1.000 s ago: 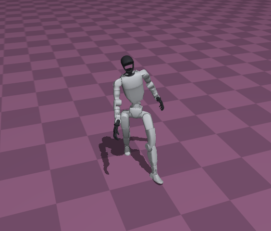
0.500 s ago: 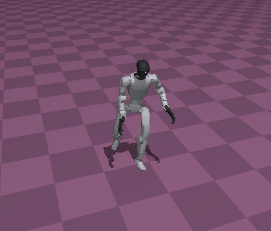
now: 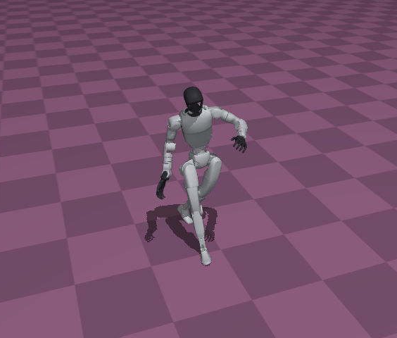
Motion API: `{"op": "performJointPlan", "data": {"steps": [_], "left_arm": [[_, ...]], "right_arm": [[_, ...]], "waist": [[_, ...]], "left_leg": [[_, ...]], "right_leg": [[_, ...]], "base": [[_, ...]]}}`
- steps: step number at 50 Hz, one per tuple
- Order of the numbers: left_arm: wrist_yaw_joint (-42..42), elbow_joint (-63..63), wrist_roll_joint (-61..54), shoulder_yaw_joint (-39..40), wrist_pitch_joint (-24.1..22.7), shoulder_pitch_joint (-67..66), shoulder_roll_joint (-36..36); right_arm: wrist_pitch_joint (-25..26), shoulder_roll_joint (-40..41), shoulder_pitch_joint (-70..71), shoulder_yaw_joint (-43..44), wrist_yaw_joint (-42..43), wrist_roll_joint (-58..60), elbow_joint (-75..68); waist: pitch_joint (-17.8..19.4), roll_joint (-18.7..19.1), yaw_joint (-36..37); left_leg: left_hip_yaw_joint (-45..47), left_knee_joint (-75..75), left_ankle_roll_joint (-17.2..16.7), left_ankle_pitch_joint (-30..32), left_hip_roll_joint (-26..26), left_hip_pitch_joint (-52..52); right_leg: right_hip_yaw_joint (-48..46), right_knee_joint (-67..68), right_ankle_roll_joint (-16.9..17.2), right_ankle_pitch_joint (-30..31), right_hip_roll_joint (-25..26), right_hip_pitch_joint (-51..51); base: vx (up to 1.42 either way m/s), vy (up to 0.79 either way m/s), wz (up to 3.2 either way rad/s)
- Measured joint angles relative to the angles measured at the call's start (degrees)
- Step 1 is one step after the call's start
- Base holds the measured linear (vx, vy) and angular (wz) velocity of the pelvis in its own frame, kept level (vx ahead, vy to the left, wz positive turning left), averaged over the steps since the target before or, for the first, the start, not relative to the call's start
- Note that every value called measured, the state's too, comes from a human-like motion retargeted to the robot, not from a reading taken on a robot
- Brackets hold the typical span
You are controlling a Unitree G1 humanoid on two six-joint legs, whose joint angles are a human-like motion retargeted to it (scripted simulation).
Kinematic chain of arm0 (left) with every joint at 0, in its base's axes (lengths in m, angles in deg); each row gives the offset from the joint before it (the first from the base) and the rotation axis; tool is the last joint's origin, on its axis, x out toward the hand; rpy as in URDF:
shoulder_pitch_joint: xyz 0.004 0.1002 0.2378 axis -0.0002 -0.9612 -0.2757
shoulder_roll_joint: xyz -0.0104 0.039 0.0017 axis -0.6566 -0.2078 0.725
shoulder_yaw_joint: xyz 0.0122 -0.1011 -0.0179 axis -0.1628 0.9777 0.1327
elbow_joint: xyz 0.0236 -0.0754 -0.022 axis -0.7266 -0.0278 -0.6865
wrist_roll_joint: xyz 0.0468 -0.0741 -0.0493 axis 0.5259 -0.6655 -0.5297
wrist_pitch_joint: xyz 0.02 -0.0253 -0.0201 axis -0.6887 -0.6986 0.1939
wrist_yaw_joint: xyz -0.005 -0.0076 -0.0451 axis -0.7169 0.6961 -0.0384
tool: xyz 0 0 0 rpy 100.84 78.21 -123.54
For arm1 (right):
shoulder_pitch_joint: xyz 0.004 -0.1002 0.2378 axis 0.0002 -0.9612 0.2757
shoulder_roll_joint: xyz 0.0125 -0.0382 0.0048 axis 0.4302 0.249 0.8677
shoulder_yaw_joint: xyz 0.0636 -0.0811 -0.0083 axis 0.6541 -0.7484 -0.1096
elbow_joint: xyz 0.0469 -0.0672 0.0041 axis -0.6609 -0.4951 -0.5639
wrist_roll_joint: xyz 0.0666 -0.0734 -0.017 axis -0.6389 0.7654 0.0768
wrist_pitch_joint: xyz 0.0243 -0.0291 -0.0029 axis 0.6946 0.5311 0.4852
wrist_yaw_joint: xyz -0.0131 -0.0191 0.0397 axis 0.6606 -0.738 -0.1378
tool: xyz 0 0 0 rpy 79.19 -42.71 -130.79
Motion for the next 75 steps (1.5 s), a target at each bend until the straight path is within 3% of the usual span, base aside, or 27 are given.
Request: {"op": "performJointPlan", "data": {"steps": [3, 7, 10, 13, 15, 16, 21, 25, 30, 33, 36, 38, 40, 43, 47, 50, 53, 55, 57, 60, 66, 70, 73, 75], "left_arm": [[-0.20, 1.49, 3.38, -4.01, 0.30, 9.51, 0.99], [5.85, 3.76, 1.01, -9.51, 0.36, 21.26, 10.93], [8.33, 6.28, -2.05, -10.54, -0.13, 23.34, 21.18], [6.13, 8.85, -0.32, -8.96, 1.03, 15.15, 26.23], [3.76, 12.12, 1.12, -8.38, 1.86, 7.07, 27.43], [3.42, 14.64, 0.95, -7.35, 2.17, 3.36, 27.74], [5.15, 32.60, -7.05, -1.84, 2.36, -11.64, 31.08], [5.90, 51.19, -17.10, 4.74, 3.61, -18.17, 33.62], [5.26, 70.13, -25.55, 14.15, 7.56, -23.10, 32.08], [5.82, 72.08, -28.71, 16.86, 8.10, -26.85, 30.45], [6.90, 67.21, -30.40, 17.22, 6.47, -31.12, 29.33], [6.94, 62.38, -29.80, 16.99, 4.78, -34.74, 28.61], [5.68, 58.77, -28.43, 16.86, 3.33, -39.08, 27.97], [1.83, 59.14, -26.99, 18.20, 3.16, -45.23, 29.02], [-1.16, 66.67, -24.78, 22.62, 6.49, -50.16, 34.04], [-0.89, 73.80, -22.42, 24.37, 9.57, -50.73, 37.68], [-5.94, 78.92, -12.00, 21.56, 12.85, -49.14, 40.09], [-9.30, 77.98, -4.62, 16.44, 14.35, -47.36, 40.81], [-10.70, 73.01, 1.49, 11.56, 14.20, -45.42, 40.57], [-9.95, 64.59, 3.26, 9.60, 11.56, -43.14, 39.59], [-5.72, 55.82, -13.91, 13.63, 8.33, -39.83, 35.37], [-7.78, 54.07, -8.67, 13.52, 8.95, -40.35, 27.68], [-11.78, 55.72, -2.21, 13.91, 9.98, -37.60, 21.83], [-14.05, 57.06, 0.96, 14.48, 10.85, -33.70, 17.99]], "right_arm": [[-1.51, 0.94, -3.88, 3.44, -4.34, -6.02, 3.40], [-3.12, 1.13, -8.04, 5.82, -1.32, -7.50, 3.60], [-1.93, 0.77, -7.05, 2.79, 3.20, -4.48, -1.06], [1.51, 1.09, -5.02, -1.46, 3.60, 2.94, -3.82], [2.75, 2.56, -5.18, -2.14, 3.57, 9.72, -3.20], [2.90, 2.71, -5.06, -2.95, 3.49, 11.96, -2.28], [2.87, 2.04, -5.66, -5.64, 4.91, 18.80, -1.33], [3.85, -0.25, -4.85, -4.52, 3.86, 18.79, -4.90], [6.31, -5.50, 0.43, -1.51, 1.26, 16.28, -6.72], [6.60, -10.09, 6.14, -0.36, 3.07, 13.34, -5.38], [4.91, -14.28, 11.87, -1.06, 7.41, 8.58, -2.98], [3.01, -15.79, 13.52, -2.88, 9.10, 5.19, -0.16], [1.62, -15.84, 12.85, -5.25, 7.34, 2.36, 3.65], [1.40, -13.84, 11.56, -7.80, 1.04, 1.49, 9.27], [0.73, -9.77, 13.84, -10.42, 2.53, 7.76, 15.57], [0.46, -6.67, 17.67, -14.02, 8.34, 14.33, 18.59], [1.18, -1.95, 20.98, -17.60, 10.72, 17.55, 18.80], [2.47, 1.07, 21.78, -19.27, 10.34, 17.72, 17.62], [3.94, 3.37, 20.90, -19.92, 9.39, 17.32, 16.15], [3.99, 6.67, 16.66, -19.21, 8.04, 16.00, 15.30], [2.44, 10.05, 7.47, -13.91, 4.95, 9.86, 15.49], [1.46, 9.92, 2.12, -10.43, 4.57, 6.07, 15.55], [0.90, 7.77, -0.79, -6.91, 3.47, 4.25, 15.60], [0.85, 5.89, -2.09, -4.32, 2.61, 2.18, 14.99]], "waist": [[-2.16, -0.06, -7.24], [-0.28, 1.26, -11.23], [2.76, 2.02, -8.31], [3.24, -0.80, -5.06], [2.61, -5.09, -3.08], [2.54, -6.01, -2.70], [1.81, -10.43, 3.03], [0.60, -12.45, 9.51], [0.57, -13.79, 14.87], [2.24, -13.38, 19.36], [2.62, -13.56, 27.64], [1.22, -15.05, 35.33], [-1.03, -18.40, 42.86], [-3.52, -21.96, 49.74], [-4.25, -17.90, 53.32], [-3.69, -13.98, 54.11], [-3.32, -11.68, 53.96], [-2.06, -10.92, 54.48], [-0.95, -10.48, 54.55], [-2.70, -7.35, 52.61], [-9.18, -2.39, 43.24], [-11.08, -1.27, 32.87], [-10.20, -1.20, 26.35], [-8.85, -1.74, 23.66]], "left_leg": [[-7.04, -1.69, -3.13, 3.22, -0.03, 0.75], [-14.30, 2.59, -8.07, 8.42, 0.42, -1.38], [-5.98, 17.09, -8.64, 8.94, 3.90, -9.80], [10.02, 29.65, -1.81, 4.58, 13.19, -18.50], [17.62, 30.58, 2.18, 1.87, 16.94, -20.35], [18.58, 29.61, 3.03, 1.65, 18.04, -22.14], [17.86, 12.71, 1.54, 4.05, 18.70, -26.62], [18.37, -2.91, -0.75, 13.35, 21.63, -28.17], [18.01, -1.49, -2.58, 22.96, 28.13, -35.49], [20.77, 5.41, -0.32, 23.17, 32.49, -39.42], [27.30, 15.82, 6.01, 18.83, 37.12, -42.44], [31.43, 19.38, 8.56, 16.75, 37.76, -43.35], [32.50, 15.93, 8.09, 16.43, 33.00, -43.80], [30.12, 1.10, 3.28, 20.03, 22.60, -42.56], [34.57, -14.23, -3.28, 30.83, 18.95, -36.24], [39.30, -15.32, -1.32, 25.51, 19.61, -33.05], [38.35, 3.57, 4.20, 9.46, 25.23, -37.68], [37.54, 12.77, 6.57, 3.84, 26.07, -39.59], [37.71, 14.51, 6.11, 2.43, 23.17, -39.11], [36.03, 15.22, 5.44, 0.56, 21.46, -37.83], [31.37, 6.89, 4.98, 0.21, 17.61, -31.57], [27.36, 0.87, 4.15, 0.17, 12.62, -23.16], [24.28, 0.55, 4.20, -0.93, 9.48, -16.28], [23.09, 2.28, 3.94, -1.86, 7.97, -12.10]], "right_leg": [[-7.64, -5.85, 1.16, 1.21, 1.31, 0.74], [-13.06, -6.06, -1.81, -2.79, -1.26, 2.74], [-12.26, -1.56, -3.64, -7.30, -2.97, 2.12], [-9.39, 1.40, -4.43, -11.40, -4.38, 1.28], [-7.28, 9.06, -0.06, -16.04, -8.08, -0.30], [-6.86, 5.53, -1.61, -15.73, -6.96, 1.67], [-3.10, 1.60, -3.93, -19.02, -3.75, 8.39], [0.93, 8.55, -6.03, -26.32, -1.59, 11.45], [4.43, 20.98, -9.05, -35.88, 1.16, 15.87], [6.42, 26.77, -10.49, -39.83, 2.46, 19.19], [9.78, 28.57, -10.64, -41.59, 2.29, 21.16], [13.02, 26.61, -9.41, -40.25, 1.31, 21.74], [16.16, 22.48, -7.10, -35.97, -0.98, 22.47], [18.79, 14.95, -4.22, -24.27, -3.18, 26.08], [24.25, 11.13, -3.53, -11.07, 0.93, 32.52], [20.41, 17.32, -4.70, -11.94, 0.83, 33.07], [6.30, 26.63, -9.08, -18.37, -6.84, 31.15], [3.66, 31.53, -9.87, -22.21, -12.39, 28.24], [5.95, 33.43, -7.70, -24.16, -16.53, 23.58], [3.82, 30.08, -5.63, -25.23, -18.59, 19.01], [-11.91, 16.99, -3.58, -20.81, -19.82, 12.21], [-9.53, 10.40, 0.84, -9.21, -20.06, 8.56], [-6.32, 5.78, 4.93, 0.64, -20.60, 7.97], [-4.64, 3.45, 7.25, 3.09, -20.79, 7.48]], "base": [[0.73, -0.05, 1.89], [0.66, -0.09, 1.58], [0.56, -0.16, 0.19], [0.54, -0.22, -0.51], [0.59, -0.22, -0.57], [0.57, -0.21, -0.51], [0.60, -0.19, -0.82], [0.64, -0.16, -1.04], [0.67, -0.12, -0.77], [0.67, -0.03, -0.82], [0.70, 0.04, -1.20], [0.77, 0.10, -1.47], [0.81, 0.18, -1.18], [0.84, 0.28, -0.40], [0.84, 0.32, 0.05], [0.79, 0.32, 0.21], [0.71, 0.29, 0.30], [0.62, 0.28, 0.26], [0.57, 0.28, 0.47], [0.55, 0.25, 0.70], [0.52, 0.19, 0.70], [0.56, 0.13, 1.05], [0.57, 0.08, 0.97], [0.55, 0.03, 0.57]]}}
